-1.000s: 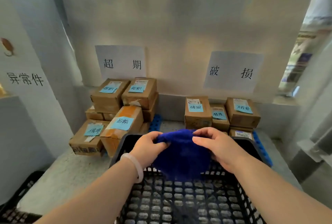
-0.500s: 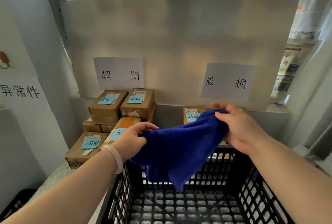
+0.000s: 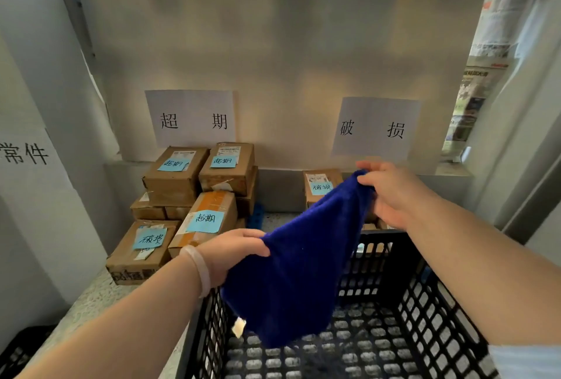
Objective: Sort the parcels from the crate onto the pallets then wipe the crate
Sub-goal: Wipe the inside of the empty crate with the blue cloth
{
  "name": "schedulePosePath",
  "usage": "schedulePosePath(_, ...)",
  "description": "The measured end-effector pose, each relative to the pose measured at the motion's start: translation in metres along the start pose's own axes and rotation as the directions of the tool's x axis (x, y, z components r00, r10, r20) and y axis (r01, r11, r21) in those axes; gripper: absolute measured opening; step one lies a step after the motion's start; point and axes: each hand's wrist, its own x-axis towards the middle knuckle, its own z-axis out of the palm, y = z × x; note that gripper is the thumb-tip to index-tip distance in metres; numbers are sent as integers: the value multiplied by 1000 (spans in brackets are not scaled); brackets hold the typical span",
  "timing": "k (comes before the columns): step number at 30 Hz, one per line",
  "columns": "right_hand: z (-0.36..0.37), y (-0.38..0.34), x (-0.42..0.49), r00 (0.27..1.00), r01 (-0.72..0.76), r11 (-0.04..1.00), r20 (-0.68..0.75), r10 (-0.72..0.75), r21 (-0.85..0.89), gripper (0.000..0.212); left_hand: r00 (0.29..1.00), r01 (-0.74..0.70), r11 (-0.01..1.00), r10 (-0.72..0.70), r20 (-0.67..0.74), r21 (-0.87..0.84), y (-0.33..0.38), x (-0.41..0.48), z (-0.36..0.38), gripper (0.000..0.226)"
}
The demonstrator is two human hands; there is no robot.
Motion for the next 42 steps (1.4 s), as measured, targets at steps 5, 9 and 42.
schedulePosePath(5, -8, 40, -22, 970, -149, 859, 96, 222, -490, 60, 995, -101, 969, 103, -2, -226, 5, -1, 10, 21)
schedulePosePath(9, 26, 79, -38, 948, -77, 861, 229, 219, -503, 94, 984, -176, 901, 162, -69, -396, -3, 3, 21, 23)
schedulePosePath(42, 188, 163, 31, 900, 436, 225, 417, -127, -871, 64, 875, 15, 926, 170, -453, 377, -120, 37, -21, 71)
